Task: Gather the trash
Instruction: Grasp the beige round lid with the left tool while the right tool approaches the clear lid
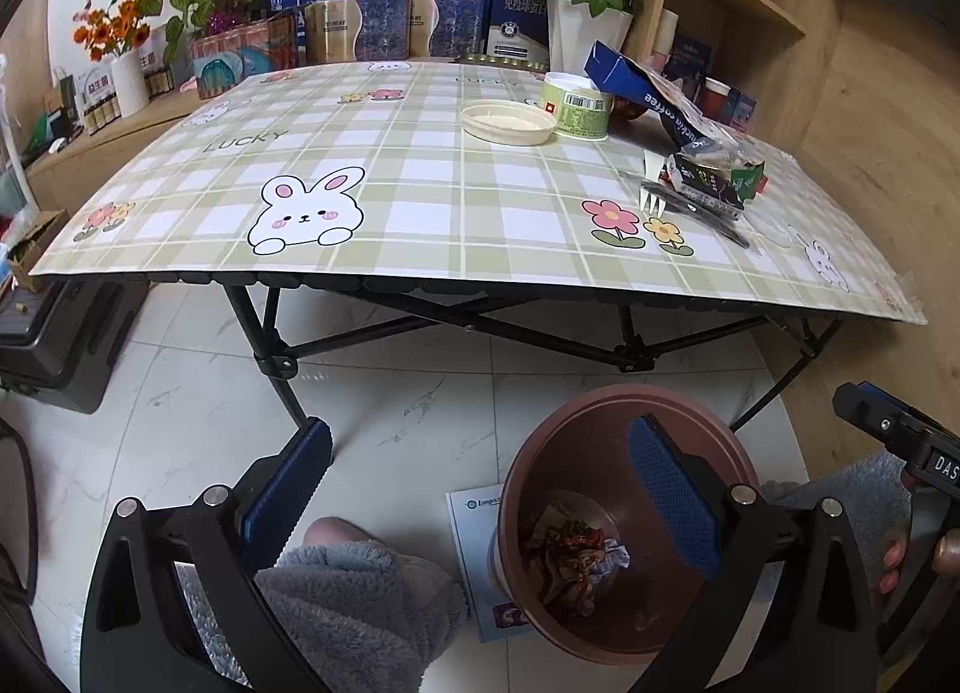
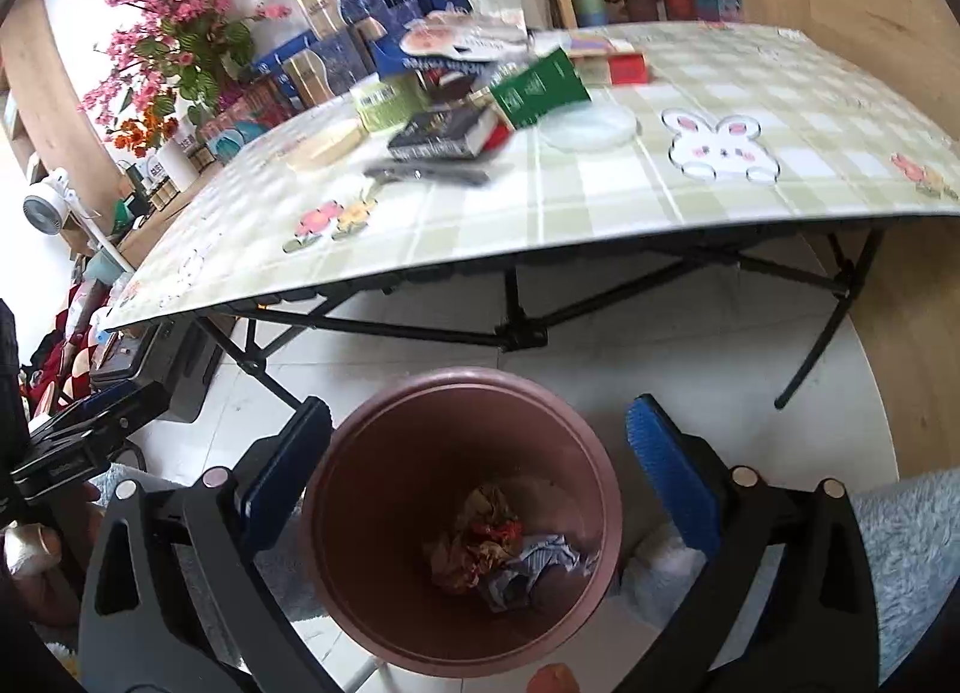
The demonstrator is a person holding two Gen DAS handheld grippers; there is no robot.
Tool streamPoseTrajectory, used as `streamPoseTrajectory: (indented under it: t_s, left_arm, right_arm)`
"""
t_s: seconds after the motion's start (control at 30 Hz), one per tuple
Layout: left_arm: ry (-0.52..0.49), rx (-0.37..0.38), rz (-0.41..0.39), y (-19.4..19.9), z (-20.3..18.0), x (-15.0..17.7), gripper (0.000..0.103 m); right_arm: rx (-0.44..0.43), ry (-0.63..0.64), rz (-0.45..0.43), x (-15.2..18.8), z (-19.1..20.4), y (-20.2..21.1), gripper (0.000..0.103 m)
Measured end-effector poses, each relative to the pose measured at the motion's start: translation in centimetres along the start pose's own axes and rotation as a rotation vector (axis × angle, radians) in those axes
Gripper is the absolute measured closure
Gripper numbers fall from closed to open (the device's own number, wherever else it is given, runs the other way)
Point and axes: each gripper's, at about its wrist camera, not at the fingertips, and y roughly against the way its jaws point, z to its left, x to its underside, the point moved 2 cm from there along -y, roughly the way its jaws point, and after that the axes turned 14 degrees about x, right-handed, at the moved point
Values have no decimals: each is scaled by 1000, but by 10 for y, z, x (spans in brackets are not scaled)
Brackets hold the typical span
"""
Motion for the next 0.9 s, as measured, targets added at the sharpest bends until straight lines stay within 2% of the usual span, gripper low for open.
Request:
streamPoseTrajectory:
  t_s: [0.23, 0.33, 0.4, 0.47, 0.67, 0.8, 0.9]
  left_arm:
    - [9, -11, 19, -3, 1, -2, 6]
    - [22, 20, 10, -2, 3, -12, 6]
    - [6, 11, 10, -4, 3, -23, 6]
    - [-8, -1, 13, -8, 3, -42, 6]
    - [8, 65, 4, -26, 3, -107, 6]
    - [31, 41, -4, -56, 11, -145, 6]
    - [22, 22, 26, -92, 16, -168, 6]
  right_arm:
    - [-21, -3, -33, -8, -2, 5, 6]
    - [-33, 8, -62, -18, -4, 12, 6]
    - [-39, 15, -84, -27, -6, 16, 6]
    - [-46, 15, -88, -35, -9, 16, 6]
    - [-39, -13, -99, -71, -27, 7, 6]
    - [-46, -38, -96, -95, -39, -5, 6]
    - [-33, -52, -91, -108, -43, -15, 6]
